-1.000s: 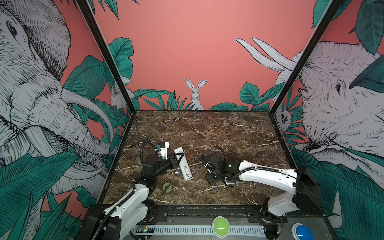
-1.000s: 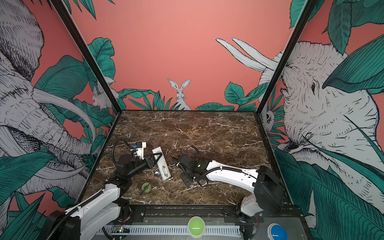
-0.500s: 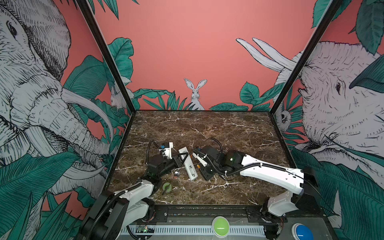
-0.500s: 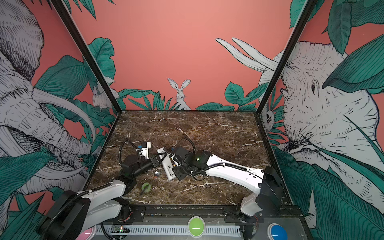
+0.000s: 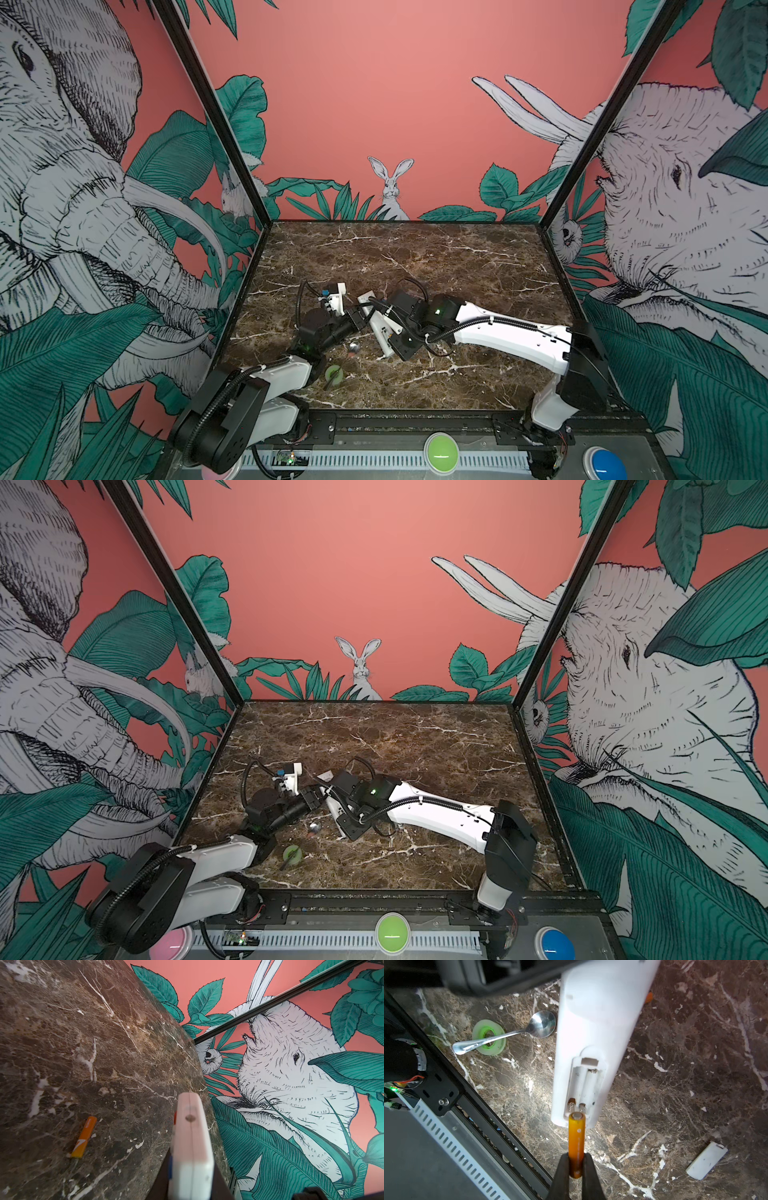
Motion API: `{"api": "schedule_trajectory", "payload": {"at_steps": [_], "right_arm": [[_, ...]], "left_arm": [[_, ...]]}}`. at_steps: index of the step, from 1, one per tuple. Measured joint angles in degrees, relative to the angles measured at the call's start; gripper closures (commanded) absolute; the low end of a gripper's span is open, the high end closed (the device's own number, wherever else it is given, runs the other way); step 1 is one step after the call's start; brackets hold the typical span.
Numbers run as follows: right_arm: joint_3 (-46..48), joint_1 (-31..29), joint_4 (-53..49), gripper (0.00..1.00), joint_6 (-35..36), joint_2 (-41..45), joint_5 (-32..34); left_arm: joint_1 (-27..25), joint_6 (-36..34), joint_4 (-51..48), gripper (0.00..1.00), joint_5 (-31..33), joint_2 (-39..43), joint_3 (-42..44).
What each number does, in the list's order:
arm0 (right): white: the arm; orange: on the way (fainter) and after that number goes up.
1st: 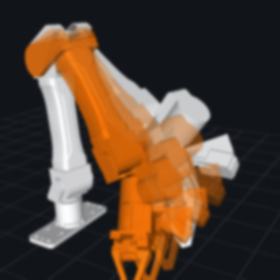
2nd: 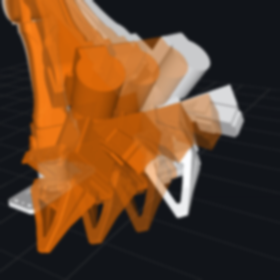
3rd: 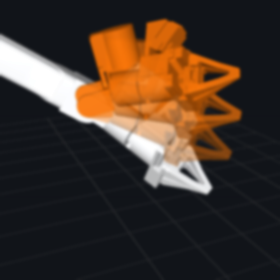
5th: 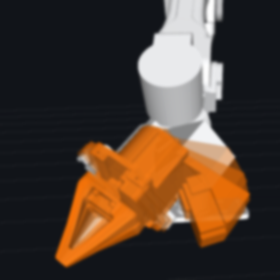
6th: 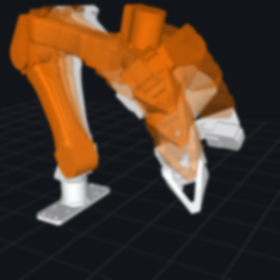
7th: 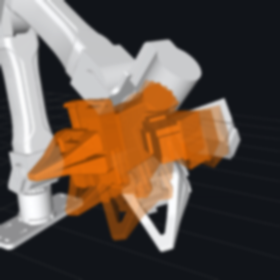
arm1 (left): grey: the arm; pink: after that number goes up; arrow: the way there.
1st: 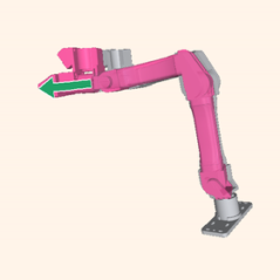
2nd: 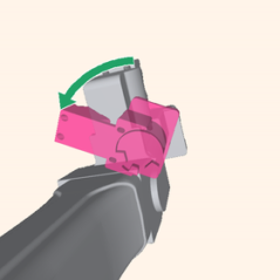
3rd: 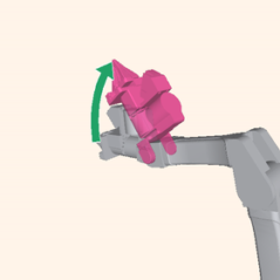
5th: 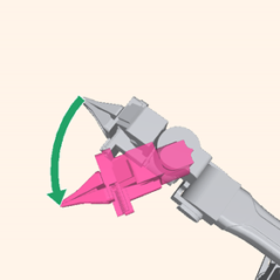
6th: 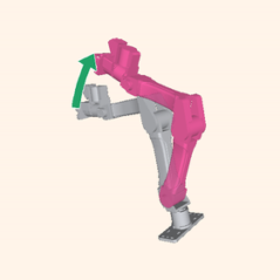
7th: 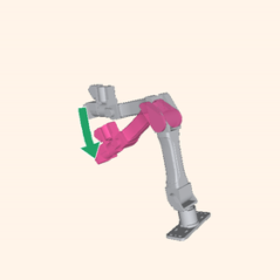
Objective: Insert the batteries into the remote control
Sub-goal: 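Carry the battery to the remote's open compartment held by the left gripper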
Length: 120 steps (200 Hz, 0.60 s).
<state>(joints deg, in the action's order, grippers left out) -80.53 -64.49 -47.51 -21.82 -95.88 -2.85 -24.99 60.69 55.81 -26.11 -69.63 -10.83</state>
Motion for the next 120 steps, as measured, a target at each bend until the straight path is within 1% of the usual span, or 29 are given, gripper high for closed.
{"api": "schedule_trajectory", "payload": {"at_steps": [76, 120], "right_arm": [[0.0, 0.5, 0.9, 1.0, -1.6, -1.1, 0.0], [0.0, 1.1, 1.9, 1.0, -2.3, -3.3, -0.8]], "left_arm": [[-0.1, 0.9, 0.0, 1.0, 0.3, 0.1, 0.0], [-0.1, 1.6, 0.0, 1.0, 0.6, 0.1, 0.0]]}}
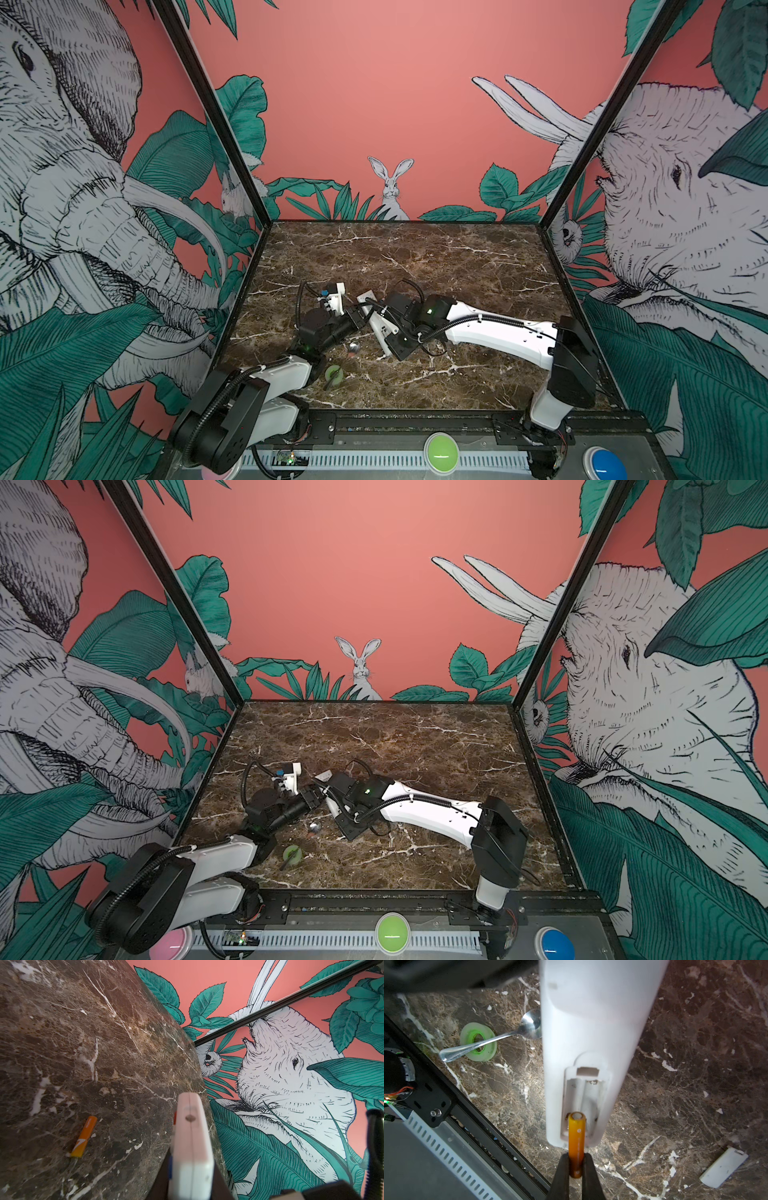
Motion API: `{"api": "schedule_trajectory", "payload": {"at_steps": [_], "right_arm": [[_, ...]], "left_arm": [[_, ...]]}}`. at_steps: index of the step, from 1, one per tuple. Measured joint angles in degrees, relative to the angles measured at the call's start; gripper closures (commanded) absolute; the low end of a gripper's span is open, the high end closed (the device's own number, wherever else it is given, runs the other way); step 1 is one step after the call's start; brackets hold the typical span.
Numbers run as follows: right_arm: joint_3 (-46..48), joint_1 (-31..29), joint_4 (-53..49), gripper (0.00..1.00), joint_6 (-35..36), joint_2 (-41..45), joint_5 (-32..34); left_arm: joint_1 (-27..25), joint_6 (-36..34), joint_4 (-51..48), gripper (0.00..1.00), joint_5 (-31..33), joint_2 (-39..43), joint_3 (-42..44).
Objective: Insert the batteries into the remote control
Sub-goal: 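Carry the battery to the remote's open compartment held by the left gripper, then push the battery into the compartment slot with the right gripper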
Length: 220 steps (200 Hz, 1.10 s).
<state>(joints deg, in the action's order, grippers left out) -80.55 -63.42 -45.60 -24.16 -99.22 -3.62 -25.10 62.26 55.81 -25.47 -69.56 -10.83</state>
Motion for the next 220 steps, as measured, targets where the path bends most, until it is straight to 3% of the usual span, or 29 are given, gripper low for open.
{"api": "schedule_trajectory", "payload": {"at_steps": [220], "right_arm": [[0.0, 2.1, 2.9, 0.98, -4.1, -1.8, -0.5]], "left_arm": [[0.0, -0.3, 0.2, 1.0, 1.7, -0.2, 0.0]]}}
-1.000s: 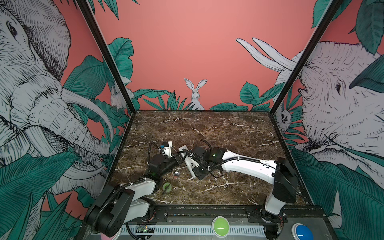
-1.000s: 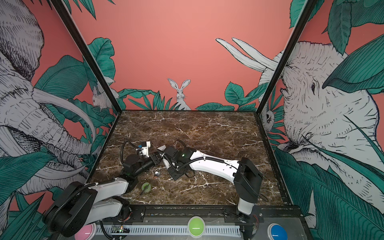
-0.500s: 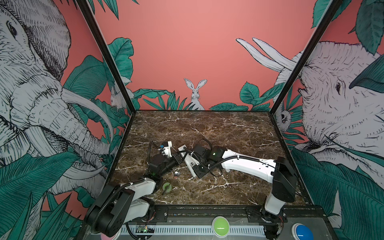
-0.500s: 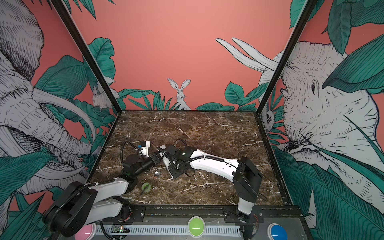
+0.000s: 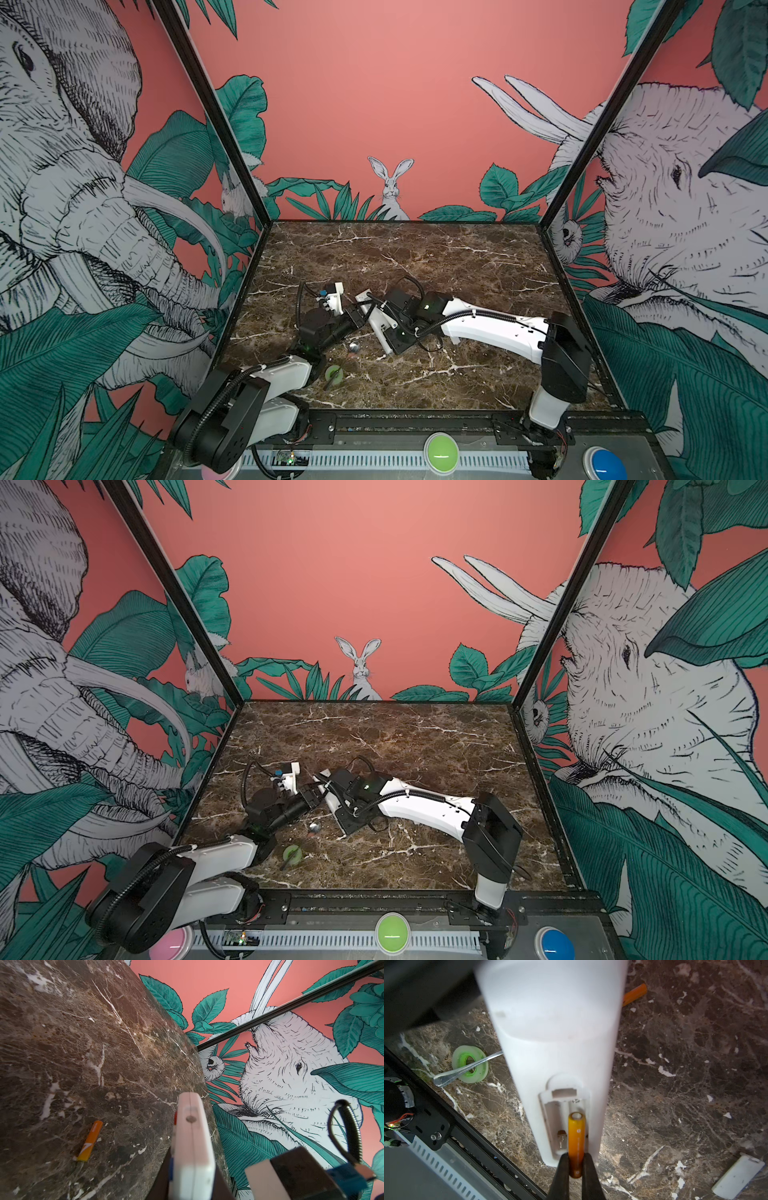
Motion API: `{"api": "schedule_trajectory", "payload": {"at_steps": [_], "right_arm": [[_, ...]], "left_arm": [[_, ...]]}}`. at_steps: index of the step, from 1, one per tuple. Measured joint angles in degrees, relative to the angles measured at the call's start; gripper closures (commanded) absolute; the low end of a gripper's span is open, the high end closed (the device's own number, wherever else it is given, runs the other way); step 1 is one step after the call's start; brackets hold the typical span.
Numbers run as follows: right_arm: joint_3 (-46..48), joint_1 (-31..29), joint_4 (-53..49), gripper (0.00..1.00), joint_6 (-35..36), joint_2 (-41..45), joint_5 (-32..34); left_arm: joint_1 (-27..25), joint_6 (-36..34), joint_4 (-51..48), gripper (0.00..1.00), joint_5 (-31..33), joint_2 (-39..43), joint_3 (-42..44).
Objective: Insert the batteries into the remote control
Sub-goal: 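Push the battery into the compartment slot with the right gripper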
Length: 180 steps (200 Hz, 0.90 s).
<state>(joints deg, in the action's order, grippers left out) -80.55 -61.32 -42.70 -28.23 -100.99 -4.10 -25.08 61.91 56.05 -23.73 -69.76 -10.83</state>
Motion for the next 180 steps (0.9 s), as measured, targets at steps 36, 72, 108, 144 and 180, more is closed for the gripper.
{"api": "schedule_trajectory", "payload": {"at_steps": [36, 72, 108, 144, 180], "right_arm": [[0.0, 0.2, 0.5, 0.95, -0.4, 0.0, 0.0], [0.0, 0.2, 1.1, 0.92, -0.9, 0.0, 0.0], [0.0, 0.2, 1.8, 0.9, -1.2, 0.0, 0.2], [0.0, 0.2, 2.2, 0.89, -1.4, -0.1, 0.3], [0.0, 0.2, 2.3, 0.85, -1.6, -0.1, 0.3]], "left_arm": [[0.0, 0.0, 0.0, 1.0, 0.2, 0.0, 0.0], [0.0, 0.1, 0.0, 1.0, 0.2, 0.0, 0.0], [0.0, 0.1, 0.0, 1.0, 0.3, 0.3, 0.0], [0.0, 0.0, -0.5, 1.0, 0.6, 1.0, 0.1], [0.0, 0.0, -0.5, 1.0, 0.7, 1.1, 0.1]]}}
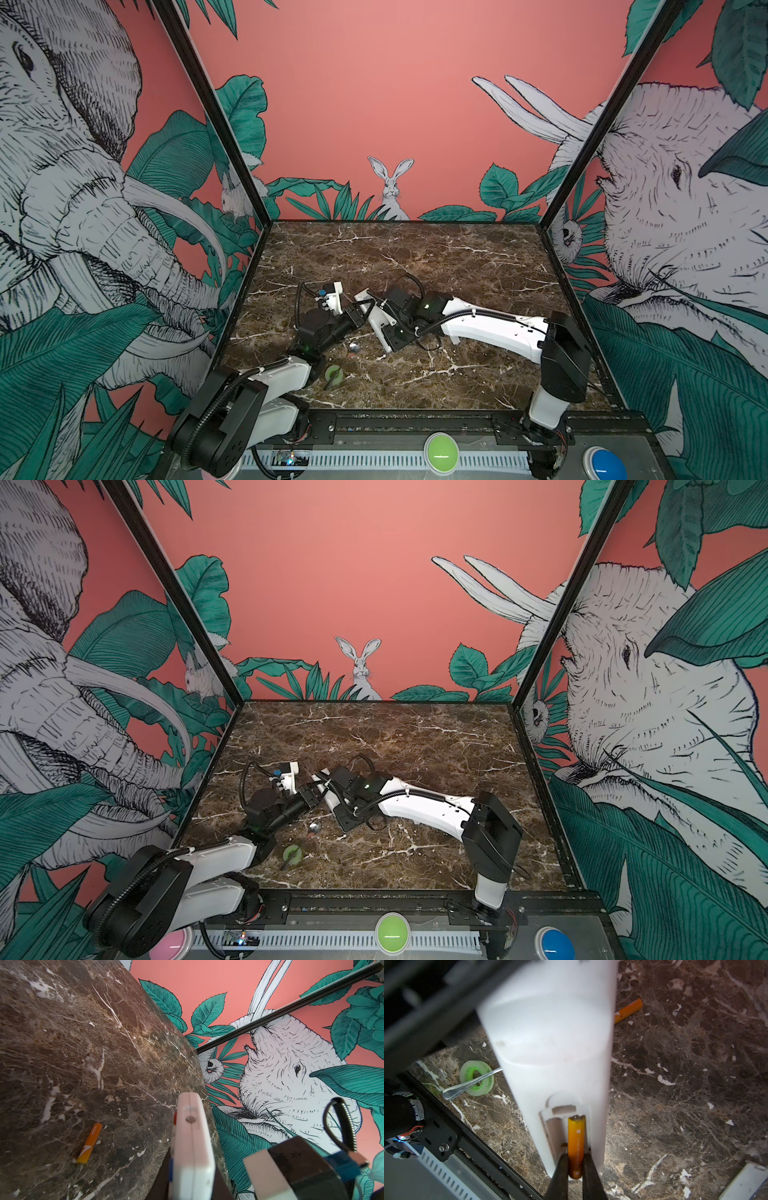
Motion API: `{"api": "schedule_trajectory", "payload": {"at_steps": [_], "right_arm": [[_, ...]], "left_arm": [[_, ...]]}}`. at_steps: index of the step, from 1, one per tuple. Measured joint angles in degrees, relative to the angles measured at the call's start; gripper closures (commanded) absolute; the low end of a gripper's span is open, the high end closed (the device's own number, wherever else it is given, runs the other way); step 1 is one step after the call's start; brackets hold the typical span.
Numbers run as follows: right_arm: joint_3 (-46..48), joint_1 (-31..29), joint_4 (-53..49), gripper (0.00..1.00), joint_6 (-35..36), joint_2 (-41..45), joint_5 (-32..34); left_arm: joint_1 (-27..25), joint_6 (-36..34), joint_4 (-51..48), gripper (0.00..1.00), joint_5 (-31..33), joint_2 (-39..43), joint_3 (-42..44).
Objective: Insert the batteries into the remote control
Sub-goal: 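Push the battery into the compartment slot with the right gripper, then open the right gripper and lift it off the seated battery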
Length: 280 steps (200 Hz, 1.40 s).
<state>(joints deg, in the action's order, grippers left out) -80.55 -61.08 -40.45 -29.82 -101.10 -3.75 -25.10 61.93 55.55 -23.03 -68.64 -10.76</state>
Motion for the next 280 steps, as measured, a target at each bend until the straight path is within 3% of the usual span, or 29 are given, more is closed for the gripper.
{"api": "schedule_trajectory", "payload": {"at_steps": [132, 211, 280], "right_arm": [[0.0, 0.4, 0.4, 0.69, -0.9, 0.0, 1.5], [0.0, 0.4, 1.7, 0.67, -1.3, 0.0, 0.4], [0.0, 0.5, 2.0, 0.51, -1.3, 0.5, 0.2]], "left_arm": [[0.0, 0.0, -0.4, 1.0, -0.1, 0.7, 0.4], [0.0, 0.0, -0.5, 1.0, -0.3, 1.2, 0.4], [0.0, -0.3, -2.8, 1.0, -1.7, 1.3, 0.4]]}}
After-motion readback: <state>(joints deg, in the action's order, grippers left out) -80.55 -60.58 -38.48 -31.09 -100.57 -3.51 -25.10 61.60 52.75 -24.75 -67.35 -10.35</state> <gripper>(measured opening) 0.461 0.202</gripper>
